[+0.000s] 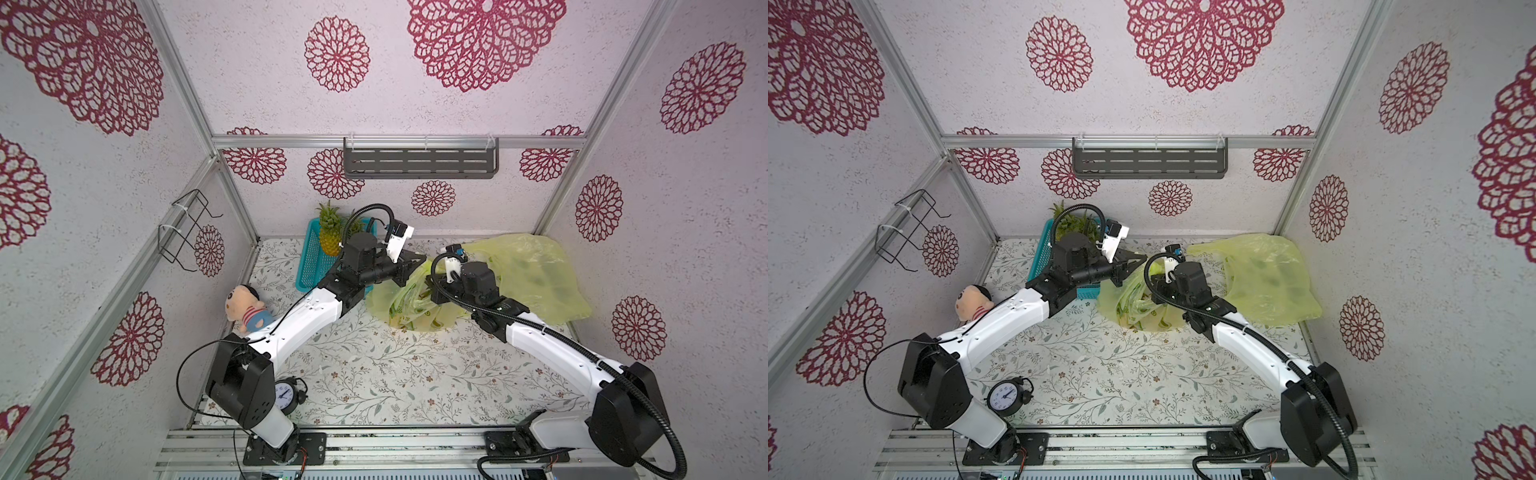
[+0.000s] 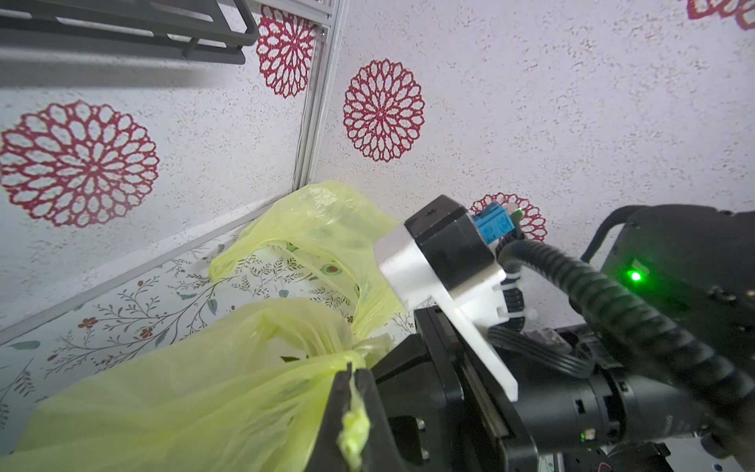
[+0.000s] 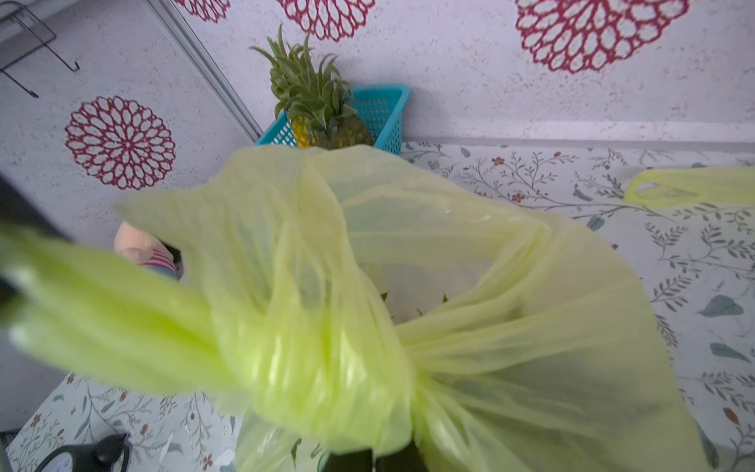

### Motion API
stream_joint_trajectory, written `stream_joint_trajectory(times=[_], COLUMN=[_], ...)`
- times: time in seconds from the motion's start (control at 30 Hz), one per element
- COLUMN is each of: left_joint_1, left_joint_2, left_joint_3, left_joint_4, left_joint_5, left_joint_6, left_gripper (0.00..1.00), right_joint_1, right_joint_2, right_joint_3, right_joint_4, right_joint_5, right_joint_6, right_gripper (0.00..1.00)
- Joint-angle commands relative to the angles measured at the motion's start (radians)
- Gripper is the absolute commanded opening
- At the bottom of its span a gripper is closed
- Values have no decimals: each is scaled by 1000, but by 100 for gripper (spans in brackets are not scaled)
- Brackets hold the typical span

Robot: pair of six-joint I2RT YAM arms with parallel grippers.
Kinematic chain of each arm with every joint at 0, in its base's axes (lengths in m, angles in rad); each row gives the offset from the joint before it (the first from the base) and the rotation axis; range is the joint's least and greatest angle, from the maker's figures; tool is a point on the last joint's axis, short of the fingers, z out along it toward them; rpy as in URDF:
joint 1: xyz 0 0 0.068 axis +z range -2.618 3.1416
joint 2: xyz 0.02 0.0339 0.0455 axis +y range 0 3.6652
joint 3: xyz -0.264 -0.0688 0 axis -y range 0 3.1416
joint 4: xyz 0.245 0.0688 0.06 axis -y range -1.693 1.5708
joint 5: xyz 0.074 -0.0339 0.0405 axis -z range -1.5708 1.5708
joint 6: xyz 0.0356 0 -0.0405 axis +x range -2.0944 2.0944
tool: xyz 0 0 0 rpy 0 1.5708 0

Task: Place the pineapple into a plastic bag & tie a knot
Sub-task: Cross the plastic bag at the center of the board.

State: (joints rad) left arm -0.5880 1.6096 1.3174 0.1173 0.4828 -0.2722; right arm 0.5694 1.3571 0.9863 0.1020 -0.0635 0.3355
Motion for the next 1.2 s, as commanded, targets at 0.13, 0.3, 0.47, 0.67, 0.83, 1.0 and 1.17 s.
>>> stream_joint_trajectory(times=[0.13, 0.3, 0.47, 0.67, 0.83, 1.0, 1.17], left_joint_1=[5, 6, 6, 6, 6, 8, 29], left_joint_2=[-42, -51, -82, -91, -84, -99, -138], left_joint_3=[-3, -11, -32, -49, -40, -53, -70], left_joint_4=[45, 47, 28, 18, 23, 19, -23], left_joint_5=[-12, -16, -34, -53, -51, -60, -91], left_joint_6=[-28, -32, -20, -19, -24, -22, -11], left_gripper=[0, 0, 0, 0, 0, 0, 0], right_joint_1=[1, 1, 0, 1, -1, -2, -3], right_joint_2=[39, 76, 48, 83, 138, 171, 163], right_joint_3=[-44, -49, -103, -74, -50, -48, -44], right_joint_4=[407, 437, 475, 516, 629, 664, 555], right_joint_5=[-219, -52, 343, 74, -182, -62, 248], right_joint_6=[19, 0, -94, -119, -40, 4, 39], right_gripper=[0, 0, 0, 0, 0, 0, 0])
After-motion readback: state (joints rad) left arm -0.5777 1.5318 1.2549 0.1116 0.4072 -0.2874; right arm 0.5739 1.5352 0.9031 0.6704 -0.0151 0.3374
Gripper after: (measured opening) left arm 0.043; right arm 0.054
